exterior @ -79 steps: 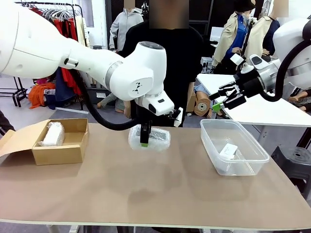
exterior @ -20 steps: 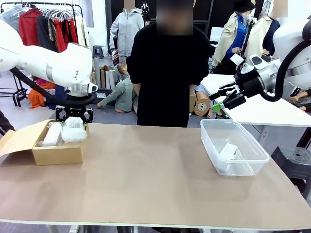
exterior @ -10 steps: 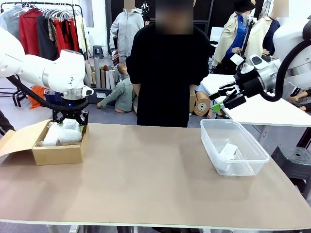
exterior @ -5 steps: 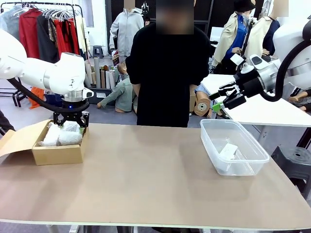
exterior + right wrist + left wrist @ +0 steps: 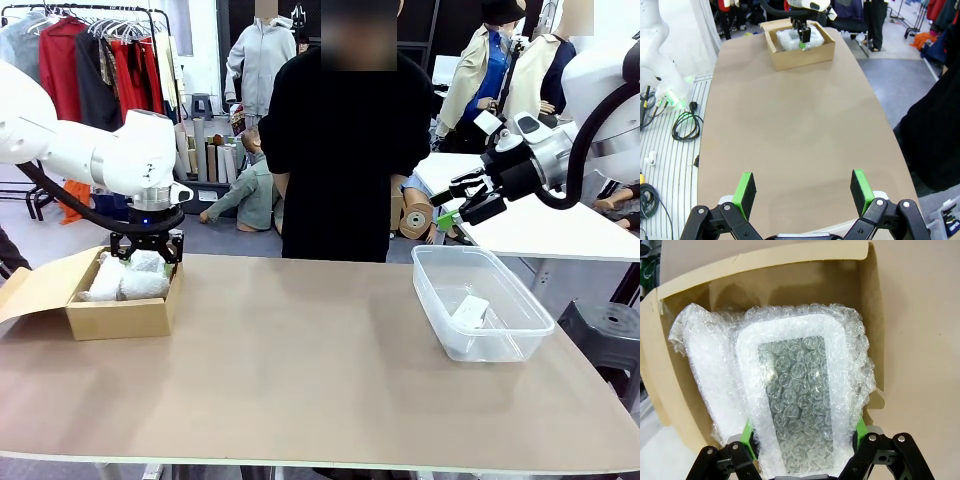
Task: Separate and place wrapped and unwrapped clocks.
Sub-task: If the picked Digital clock is wrapped, place it in the Package Box ; if not, place it in the Organizing box.
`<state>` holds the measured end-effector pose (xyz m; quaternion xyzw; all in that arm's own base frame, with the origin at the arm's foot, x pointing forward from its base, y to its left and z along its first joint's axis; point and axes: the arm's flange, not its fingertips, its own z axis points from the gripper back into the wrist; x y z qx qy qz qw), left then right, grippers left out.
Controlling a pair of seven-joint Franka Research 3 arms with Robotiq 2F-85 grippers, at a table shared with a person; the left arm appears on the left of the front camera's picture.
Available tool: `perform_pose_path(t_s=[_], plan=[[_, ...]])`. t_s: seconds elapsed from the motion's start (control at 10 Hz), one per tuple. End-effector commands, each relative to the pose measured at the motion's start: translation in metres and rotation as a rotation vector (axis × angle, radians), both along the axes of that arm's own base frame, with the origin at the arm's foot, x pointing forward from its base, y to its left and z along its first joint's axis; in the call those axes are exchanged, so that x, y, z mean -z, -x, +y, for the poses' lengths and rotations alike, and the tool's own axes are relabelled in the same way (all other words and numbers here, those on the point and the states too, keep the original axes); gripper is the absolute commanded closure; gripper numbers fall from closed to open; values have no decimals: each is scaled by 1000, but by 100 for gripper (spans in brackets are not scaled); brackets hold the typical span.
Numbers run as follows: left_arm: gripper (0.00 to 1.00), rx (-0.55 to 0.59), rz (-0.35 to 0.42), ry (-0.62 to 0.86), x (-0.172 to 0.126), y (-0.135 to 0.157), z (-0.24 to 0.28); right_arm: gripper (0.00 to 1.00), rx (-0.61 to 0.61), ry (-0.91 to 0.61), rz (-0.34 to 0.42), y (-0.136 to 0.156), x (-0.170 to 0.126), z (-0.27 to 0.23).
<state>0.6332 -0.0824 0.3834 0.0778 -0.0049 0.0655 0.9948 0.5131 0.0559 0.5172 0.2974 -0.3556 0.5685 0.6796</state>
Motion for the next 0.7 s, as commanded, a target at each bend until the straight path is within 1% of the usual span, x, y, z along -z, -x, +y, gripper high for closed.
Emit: perform_pose_path(t_s=[0.0,0.6], plan=[[0,-17,-4,18,-7,-1,4,0,15,-3,-5,-1,-1,3],[0,-17,0,23,-7,-1,4,0,15,-3,-5,-1,-1,3]])
